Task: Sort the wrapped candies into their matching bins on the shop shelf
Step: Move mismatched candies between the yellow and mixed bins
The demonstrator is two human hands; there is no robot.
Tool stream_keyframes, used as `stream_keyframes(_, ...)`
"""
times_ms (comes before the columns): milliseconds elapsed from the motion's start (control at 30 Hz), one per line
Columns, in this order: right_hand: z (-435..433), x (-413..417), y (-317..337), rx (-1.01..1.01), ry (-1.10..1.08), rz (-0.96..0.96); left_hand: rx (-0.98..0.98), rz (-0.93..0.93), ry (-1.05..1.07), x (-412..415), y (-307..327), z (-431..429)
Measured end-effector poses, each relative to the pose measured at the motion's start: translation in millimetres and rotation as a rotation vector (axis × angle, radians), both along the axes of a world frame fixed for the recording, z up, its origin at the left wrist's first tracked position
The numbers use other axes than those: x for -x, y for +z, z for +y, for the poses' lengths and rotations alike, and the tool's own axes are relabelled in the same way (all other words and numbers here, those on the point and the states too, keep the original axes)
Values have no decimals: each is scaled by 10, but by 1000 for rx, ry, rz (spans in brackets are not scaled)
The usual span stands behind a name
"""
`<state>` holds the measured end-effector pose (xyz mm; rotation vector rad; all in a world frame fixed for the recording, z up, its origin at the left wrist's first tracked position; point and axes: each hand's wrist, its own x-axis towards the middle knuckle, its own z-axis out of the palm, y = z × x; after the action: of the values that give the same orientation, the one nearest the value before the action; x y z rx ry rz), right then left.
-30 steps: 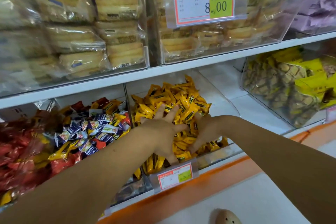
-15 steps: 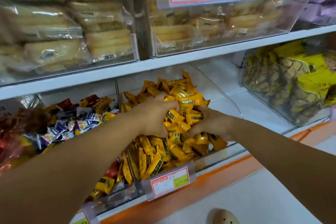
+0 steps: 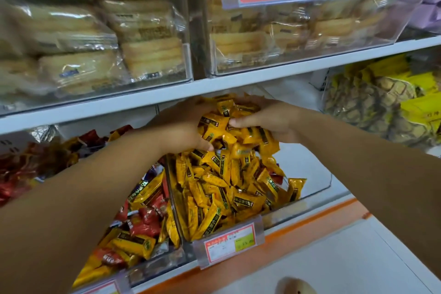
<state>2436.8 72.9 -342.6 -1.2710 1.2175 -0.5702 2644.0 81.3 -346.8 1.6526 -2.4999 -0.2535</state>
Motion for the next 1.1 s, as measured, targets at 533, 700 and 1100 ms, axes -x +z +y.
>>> stream_keyframes(533,256,191,-381,285,682,1299,245,-372,-240,485,-121,543)
stream_keyframes(700,212,130,-492,97,513,1069,-77,-511,-229,515,-305,383)
stream_keyframes(1100,207,115,-759,247,367,870,-104,-459,-231,79,-239,551)
